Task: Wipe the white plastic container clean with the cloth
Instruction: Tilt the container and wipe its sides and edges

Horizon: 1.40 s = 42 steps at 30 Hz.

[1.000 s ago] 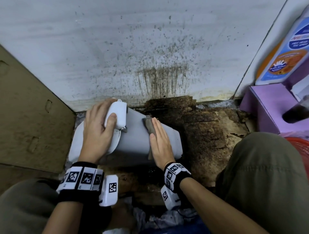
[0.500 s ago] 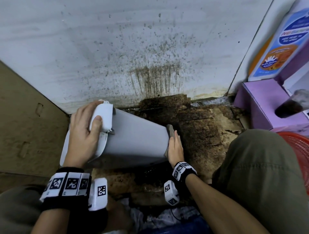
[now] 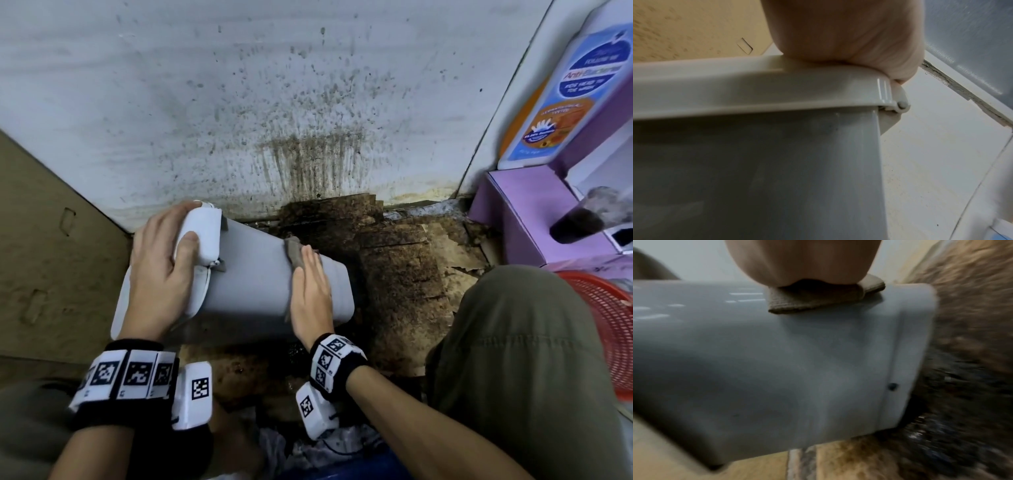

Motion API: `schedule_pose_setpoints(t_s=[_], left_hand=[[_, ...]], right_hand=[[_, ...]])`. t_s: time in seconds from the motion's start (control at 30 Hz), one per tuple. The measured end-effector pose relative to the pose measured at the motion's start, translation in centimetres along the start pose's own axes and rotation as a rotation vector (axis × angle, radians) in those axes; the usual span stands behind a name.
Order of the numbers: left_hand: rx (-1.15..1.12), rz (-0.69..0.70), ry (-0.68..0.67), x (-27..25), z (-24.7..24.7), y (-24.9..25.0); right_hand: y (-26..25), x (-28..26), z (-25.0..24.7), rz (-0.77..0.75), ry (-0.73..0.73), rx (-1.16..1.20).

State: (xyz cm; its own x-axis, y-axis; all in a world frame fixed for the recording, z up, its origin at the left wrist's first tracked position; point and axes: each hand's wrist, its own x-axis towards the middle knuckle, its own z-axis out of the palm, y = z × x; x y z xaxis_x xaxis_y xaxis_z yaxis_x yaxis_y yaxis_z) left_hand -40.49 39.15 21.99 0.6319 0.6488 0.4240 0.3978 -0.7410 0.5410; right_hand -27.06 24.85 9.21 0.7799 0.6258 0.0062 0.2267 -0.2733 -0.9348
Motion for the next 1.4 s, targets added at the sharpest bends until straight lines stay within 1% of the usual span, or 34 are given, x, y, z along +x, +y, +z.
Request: schedule_pose_setpoints(t_s=[0.17, 0.27, 0.37, 0.43, 0.5, 0.57, 0.63, 0.73, 0.83, 0.97, 1.03, 1.1, 1.17, 1.27, 1.33, 1.4], left_hand=[[-0.007, -0.003, 0.012, -0.1, -0.2, -0.4], [-0.010, -0.016, 0.013, -0.2, -0.2, -0.3], [-0.011, -0.011, 0.002, -0.2, 0.0, 0.2], [-0.014, -0.004, -0.003, -0.2, 0.2, 0.4], [-0.023, -0.003, -0.010, 0.0, 0.2, 0.5], [-0.030, -0.008, -0.008, 0.0, 0.2, 0.5], [-0.029, -0.007, -0.004, -0.1, 0.1, 0.4], [-0.034, -0.005, -0.003, -0.2, 0.1, 0.5], [-0.032, -0.014, 0.012, -0.3, 0.0, 0.4], [-0.026, -0.026, 0.040, -0.3, -0.5, -0.1], [-0.023, -0.025, 0.044, -0.2, -0.6, -0.2], [-0.027, -0.018, 0.048, -0.2, -0.6, -0.1], [-0.025, -0.010, 0.054, -0.2, -0.5, 0.1], [-0.024, -0.002, 0.046, -0.3, -0.4, 0.1], [-0.020, -0.001, 0.037, -0.4, -0.6, 0.0], [-0.026, -0.002, 0.039, -0.4, -0.7, 0.0]], right_hand=[[-2.5, -0.1, 0.9, -0.106, -0.084, -0.017], [-1.7, 0.1, 0.4, -0.151, -0.111, -0.037], [0.3, 0.7, -0.6, -0.191, -0.120, -0.029], [1.6, 1.2, -1.3, -0.126, -0.100, 0.008], [2.7, 1.7, -2.0, -0.008, -0.077, 0.047], [4.3, 2.1, -2.5, 0.073, -0.052, 0.033], [5.7, 2.2, -2.9, 0.127, -0.006, 0.032], [6.3, 2.3, -3.2, 0.255, 0.083, 0.092], [5.7, 2.3, -2.8, 0.283, 0.106, 0.109], [4.2, 2.1, -1.4, 0.239, 0.105, 0.029], [2.1, 1.8, -0.5, 0.223, 0.092, 0.020], [-0.9, 1.2, 0.6, 0.173, 0.075, 0.016], [-4.5, 0.6, 1.8, 0.090, 0.030, 0.007], [-9.1, -0.1, 3.3, -0.093, -0.076, 0.049], [-10.3, -0.3, 3.7, -0.158, -0.124, 0.065], [-9.9, -0.4, 3.4, -0.228, -0.125, 0.020]])
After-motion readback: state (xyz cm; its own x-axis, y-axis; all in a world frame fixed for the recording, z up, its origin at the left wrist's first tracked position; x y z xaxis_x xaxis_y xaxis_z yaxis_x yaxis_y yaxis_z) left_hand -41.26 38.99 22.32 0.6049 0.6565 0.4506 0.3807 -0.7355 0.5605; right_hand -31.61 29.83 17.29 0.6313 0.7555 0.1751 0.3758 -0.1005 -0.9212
